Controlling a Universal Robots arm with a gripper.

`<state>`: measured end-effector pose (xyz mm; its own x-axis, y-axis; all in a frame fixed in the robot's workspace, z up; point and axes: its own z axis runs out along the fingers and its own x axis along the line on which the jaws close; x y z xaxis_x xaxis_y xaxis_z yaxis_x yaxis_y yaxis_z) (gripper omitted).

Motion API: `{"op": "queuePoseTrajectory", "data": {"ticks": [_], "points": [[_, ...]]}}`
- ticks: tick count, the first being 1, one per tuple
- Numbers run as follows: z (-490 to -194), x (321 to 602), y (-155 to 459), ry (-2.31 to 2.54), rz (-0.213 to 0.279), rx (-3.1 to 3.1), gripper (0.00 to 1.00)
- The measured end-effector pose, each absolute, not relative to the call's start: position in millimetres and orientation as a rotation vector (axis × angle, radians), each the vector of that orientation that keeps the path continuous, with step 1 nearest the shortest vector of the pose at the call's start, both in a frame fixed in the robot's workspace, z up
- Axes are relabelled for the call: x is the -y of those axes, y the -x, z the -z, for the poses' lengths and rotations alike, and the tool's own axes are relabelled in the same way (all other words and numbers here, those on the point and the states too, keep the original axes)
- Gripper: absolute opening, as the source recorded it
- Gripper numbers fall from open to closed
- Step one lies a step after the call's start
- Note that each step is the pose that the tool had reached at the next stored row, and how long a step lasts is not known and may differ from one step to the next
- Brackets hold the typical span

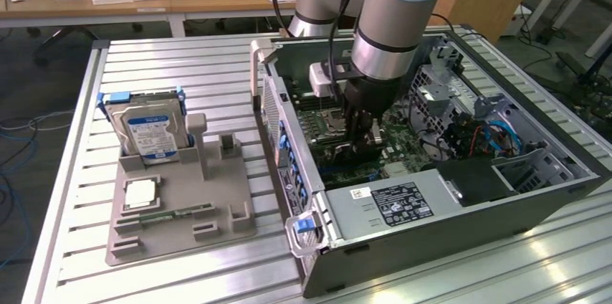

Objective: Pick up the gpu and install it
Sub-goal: 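Insert the gpu into the slot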

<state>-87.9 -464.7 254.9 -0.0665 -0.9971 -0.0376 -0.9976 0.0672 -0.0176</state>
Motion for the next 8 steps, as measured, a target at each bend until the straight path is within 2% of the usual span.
{"op": "queuePoseTrajectory", "data": {"ticks": [8], "points": [[-255.2, 464.6, 88.0, 2.119, -0.02, -2.266, 0.34]]}}
